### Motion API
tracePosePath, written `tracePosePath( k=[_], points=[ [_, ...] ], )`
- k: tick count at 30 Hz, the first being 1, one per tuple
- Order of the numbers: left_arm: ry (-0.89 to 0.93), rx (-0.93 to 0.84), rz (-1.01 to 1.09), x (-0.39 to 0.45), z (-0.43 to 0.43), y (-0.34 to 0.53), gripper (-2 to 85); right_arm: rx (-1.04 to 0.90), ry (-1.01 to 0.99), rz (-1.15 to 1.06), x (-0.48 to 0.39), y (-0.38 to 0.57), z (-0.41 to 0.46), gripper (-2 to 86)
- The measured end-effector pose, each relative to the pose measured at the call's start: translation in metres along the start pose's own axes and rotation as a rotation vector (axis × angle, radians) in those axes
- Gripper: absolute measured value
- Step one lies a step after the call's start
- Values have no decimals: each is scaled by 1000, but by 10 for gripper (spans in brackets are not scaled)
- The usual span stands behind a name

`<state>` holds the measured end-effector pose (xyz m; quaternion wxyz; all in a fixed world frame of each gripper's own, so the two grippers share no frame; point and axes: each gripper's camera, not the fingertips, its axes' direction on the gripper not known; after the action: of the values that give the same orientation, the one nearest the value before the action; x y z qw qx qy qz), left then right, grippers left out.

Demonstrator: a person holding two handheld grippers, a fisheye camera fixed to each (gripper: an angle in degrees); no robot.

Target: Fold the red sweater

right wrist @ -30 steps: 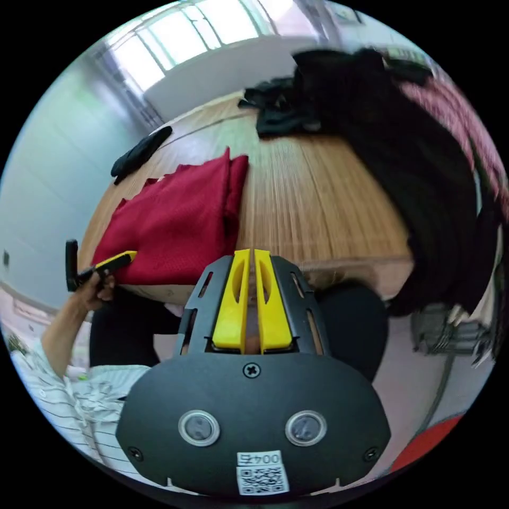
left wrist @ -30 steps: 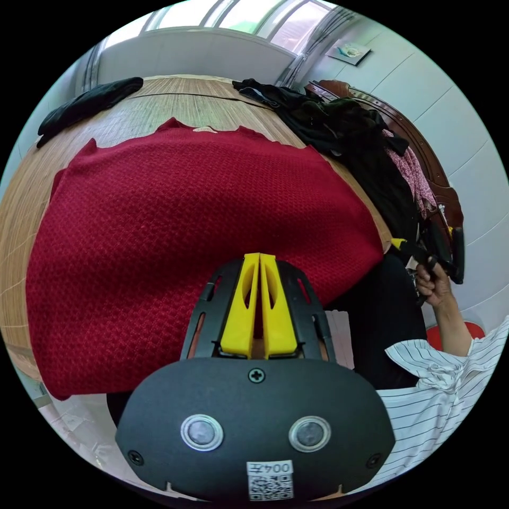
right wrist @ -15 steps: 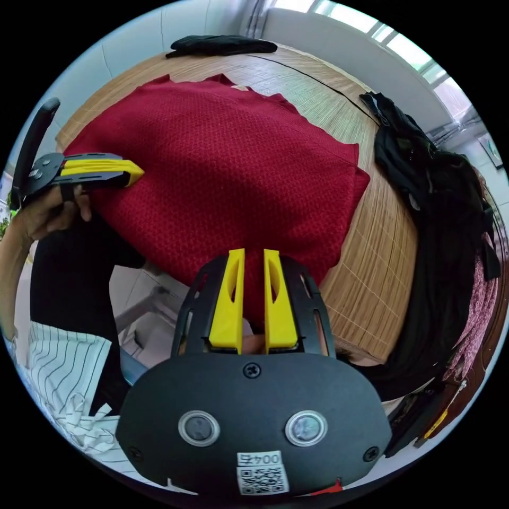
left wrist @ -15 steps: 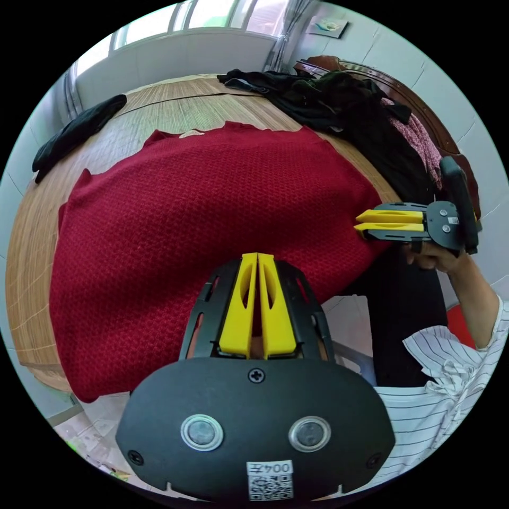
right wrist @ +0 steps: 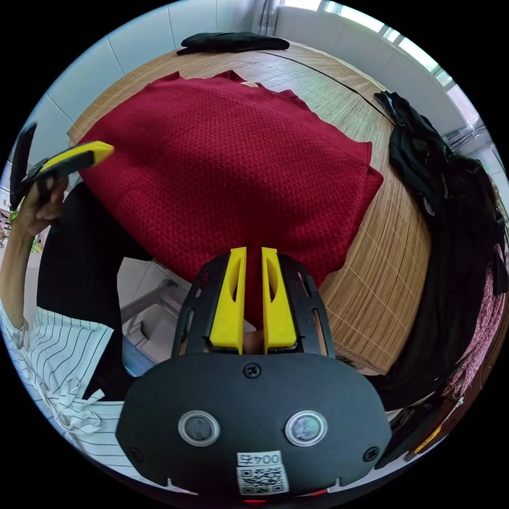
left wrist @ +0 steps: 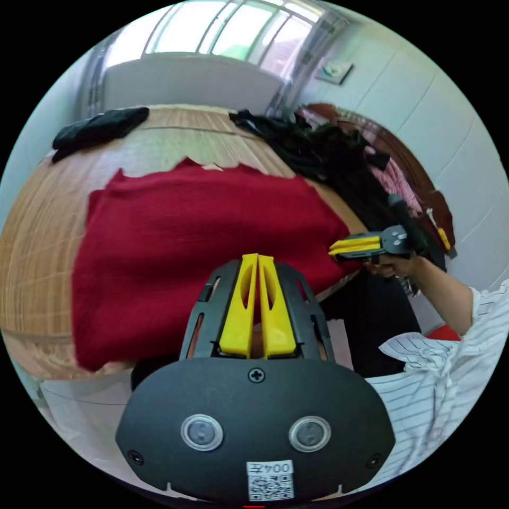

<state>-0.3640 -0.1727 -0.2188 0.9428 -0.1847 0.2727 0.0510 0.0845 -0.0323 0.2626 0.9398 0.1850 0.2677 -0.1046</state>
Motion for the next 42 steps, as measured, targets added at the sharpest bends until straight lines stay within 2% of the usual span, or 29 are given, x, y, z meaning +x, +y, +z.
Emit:
tracePosePath(
  k=[2,5,9,15,25,29,37,39,42],
  points=[
    [-84,102,-54,-31,-64,37,22,-2,-3,6,0,-4,2,61],
    [-215,141,-105,-65,-118,89,43,-4,-3,5,0,-9,4,61],
    [-261,86,-108,-82,-132,116,71,4,5,-14,0,-12,6,62],
    [-297,27,-12,-79,-126,100,82,-5,-61,5,17,-18,7,63],
    [-251,-19,106,-76,-139,68,27,-41,-30,-9,28,-25,3,62],
    [-307,-85,168,-77,-143,65,19,-55,-32,0,38,-25,0,62],
    [-222,-104,102,-90,-182,55,44,-46,-52,16,62,-13,-8,61],
    [-233,-70,54,-95,-207,51,55,-39,-55,16,68,-9,-11,61],
    [-174,109,-37,-94,-249,33,68,-28,-61,21,77,-1,-15,61]
  ],
)
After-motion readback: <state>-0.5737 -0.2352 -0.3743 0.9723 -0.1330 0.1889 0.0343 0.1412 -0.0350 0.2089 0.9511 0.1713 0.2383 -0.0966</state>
